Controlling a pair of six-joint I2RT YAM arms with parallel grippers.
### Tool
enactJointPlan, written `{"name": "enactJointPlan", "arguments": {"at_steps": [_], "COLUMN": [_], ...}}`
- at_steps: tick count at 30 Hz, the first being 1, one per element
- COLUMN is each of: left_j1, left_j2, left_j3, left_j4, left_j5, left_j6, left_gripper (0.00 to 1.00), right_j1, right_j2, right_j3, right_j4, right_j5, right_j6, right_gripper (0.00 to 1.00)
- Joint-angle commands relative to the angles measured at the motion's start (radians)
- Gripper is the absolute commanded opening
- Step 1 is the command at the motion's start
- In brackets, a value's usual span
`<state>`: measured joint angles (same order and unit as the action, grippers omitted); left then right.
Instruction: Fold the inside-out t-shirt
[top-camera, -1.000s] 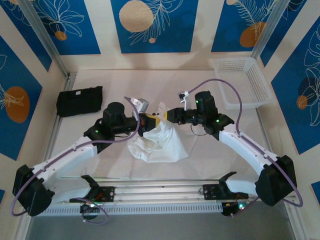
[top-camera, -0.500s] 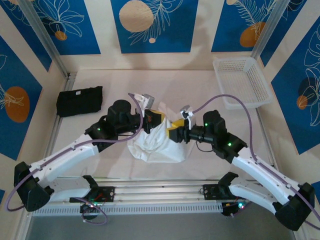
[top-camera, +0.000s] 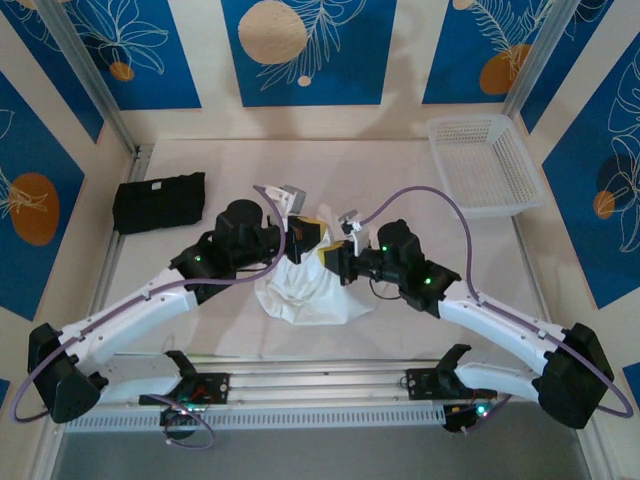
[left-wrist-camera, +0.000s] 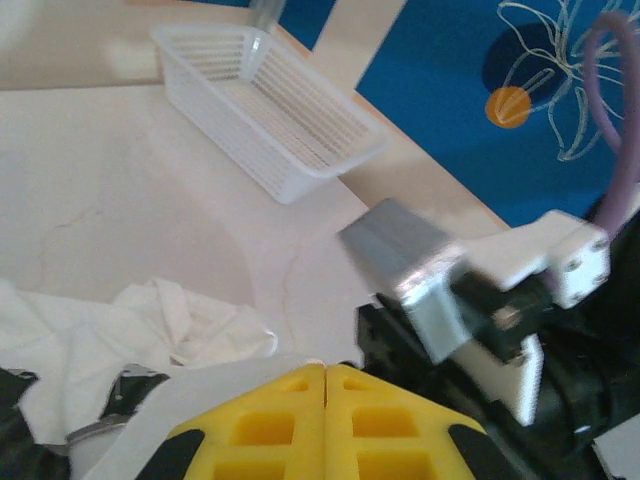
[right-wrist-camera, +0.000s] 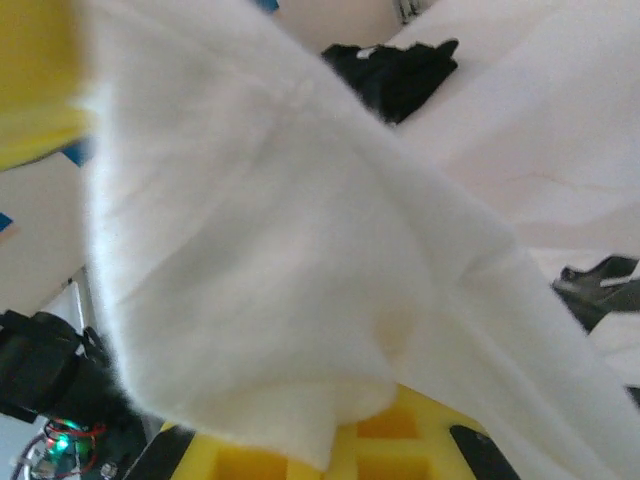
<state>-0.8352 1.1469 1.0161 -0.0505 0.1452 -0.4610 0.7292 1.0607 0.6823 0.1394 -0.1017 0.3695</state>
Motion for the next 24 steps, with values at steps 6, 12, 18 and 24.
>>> {"name": "enactJointPlan", "arguments": {"at_steps": [6, 12, 18, 24], "left_j1": [0.085, 0.100, 0.102, 0.103], "left_j2": [-0.067, -0.078, 0.011, 0.077], "left_j3": [-0.084, -0.137, -0.123, -0.114], "left_j4": [-0.039, -0.083, -0.084, -0.041], "left_j5": [-0.026, 0.055, 0.103, 0.159], "left_j6": [0.062, 0.153, 0.218, 0.220], "left_gripper": [0.38, 0.55, 0.58, 0.51], "right_j1": [-0.206, -0.265, -0.282, -0.293], "right_j2": [-0.043, -0.042, -0.047, -0.070], "right_j3": [-0.086, -0.084, -0.075, -0.084], "right_j4": [0.218, 0.230, 0.208, 0.184], "right_j5": [-0.377, -0.460, -0.490, -0.484], "right_j6": [0.128, 0.153, 0.150, 0.140], "right_gripper": [0.00, 0.00, 0.00, 0.00]}}
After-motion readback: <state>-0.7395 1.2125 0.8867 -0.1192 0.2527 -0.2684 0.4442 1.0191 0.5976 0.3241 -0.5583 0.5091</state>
